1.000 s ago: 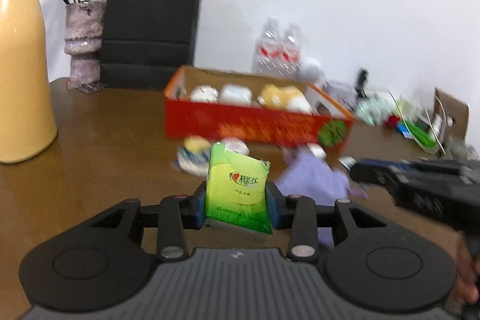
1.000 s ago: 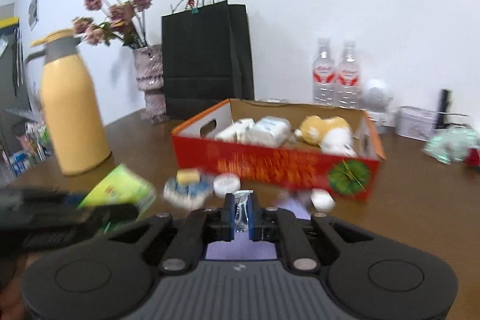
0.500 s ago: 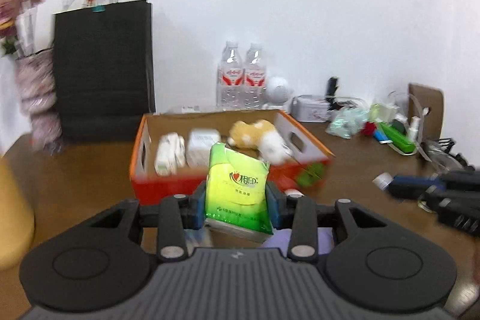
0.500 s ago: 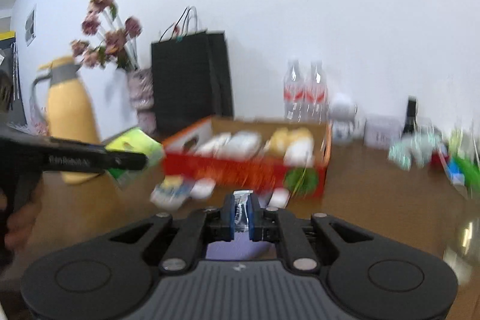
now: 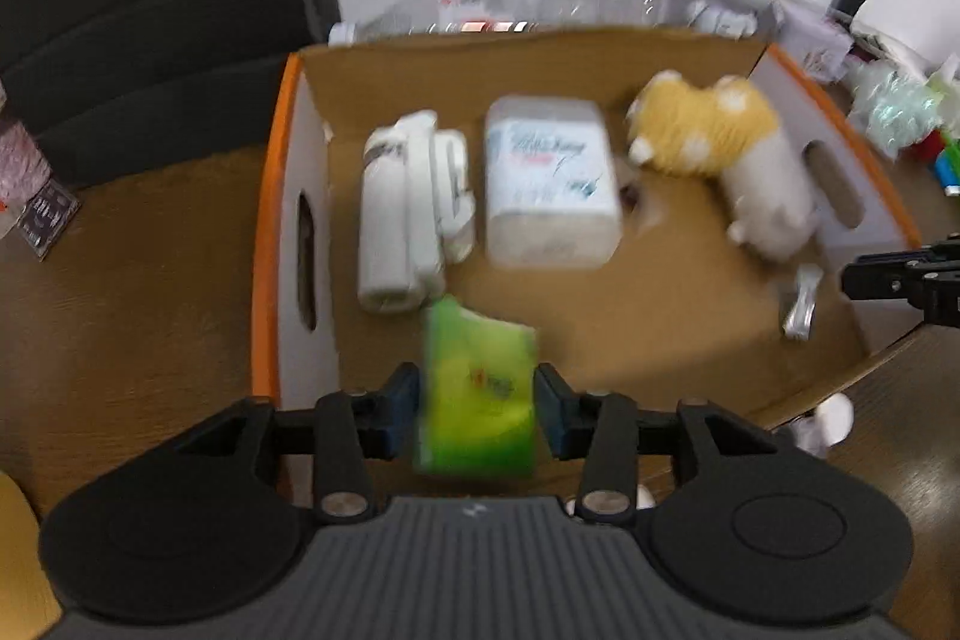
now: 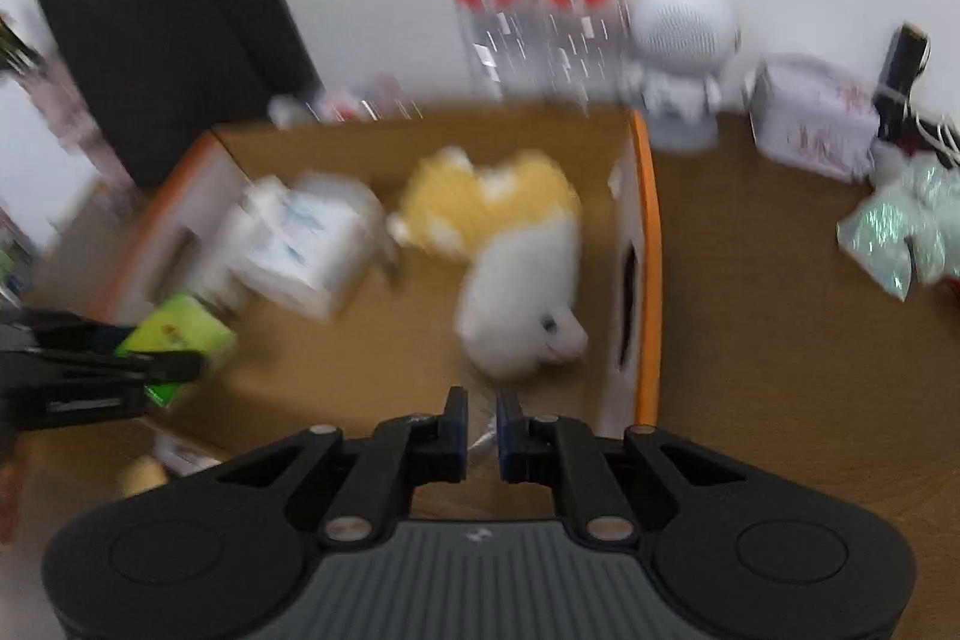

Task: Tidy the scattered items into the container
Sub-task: 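Lower the tissue pack into the box and open the left tool while the right tool drops the packet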

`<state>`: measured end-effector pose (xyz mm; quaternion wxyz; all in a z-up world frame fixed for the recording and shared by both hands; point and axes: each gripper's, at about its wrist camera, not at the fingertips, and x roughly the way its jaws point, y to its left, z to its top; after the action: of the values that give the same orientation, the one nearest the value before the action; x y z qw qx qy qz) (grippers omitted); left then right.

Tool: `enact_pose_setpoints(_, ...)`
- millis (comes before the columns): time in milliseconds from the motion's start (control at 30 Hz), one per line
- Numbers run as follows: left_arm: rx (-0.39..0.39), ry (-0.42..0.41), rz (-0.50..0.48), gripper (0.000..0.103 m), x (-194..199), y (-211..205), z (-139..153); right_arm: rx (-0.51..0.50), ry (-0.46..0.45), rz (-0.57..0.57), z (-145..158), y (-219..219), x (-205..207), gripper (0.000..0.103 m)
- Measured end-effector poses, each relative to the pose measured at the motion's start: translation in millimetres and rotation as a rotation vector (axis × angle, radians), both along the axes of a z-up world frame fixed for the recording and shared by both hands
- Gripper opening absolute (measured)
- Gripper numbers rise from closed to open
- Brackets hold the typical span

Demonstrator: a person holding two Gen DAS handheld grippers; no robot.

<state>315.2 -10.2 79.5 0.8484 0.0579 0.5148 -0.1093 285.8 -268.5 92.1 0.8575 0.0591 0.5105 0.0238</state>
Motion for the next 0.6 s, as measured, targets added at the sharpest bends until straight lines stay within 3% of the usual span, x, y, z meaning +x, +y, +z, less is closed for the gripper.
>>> enact_pose_setpoints(67,-0.014,0.009,-0.016,0.061,-3.0,3.2,0.8,-0.033,0.030,-0.009,-10.1,-3.5,-2.9,0.007)
enact_pose_setpoints(167,-0.006,0.018,-0.019,0.068,-7.1,2.9,2.1,0.027,0.043,-0.018,-7.5,-11.5,-6.7,0.021)
enact_pose_setpoints(233,-0.019,0.027,-0.016,0.069,-8.8,2.4,2.6,0.022,0.052,-0.003,-7.4,-8.9,-5.7,0.033)
enact_pose_setpoints(367,-0.044,0.019,-0.029,0.072,-10.0,7.1,4.0,-0.059,0.064,0.041,-9.7,6.0,-12.8,0.038)
enact_pose_setpoints(433,-0.071,0.032,-0.020,0.072,-9.8,10.7,5.5,-0.076,0.064,0.048,-10.9,12.7,-11.3,0.047)
enact_pose_setpoints(600,-0.066,0.033,-0.029,0.073,-13.1,7.2,6.6,-0.077,0.069,0.049,-11.6,13.7,-6.8,0.050)
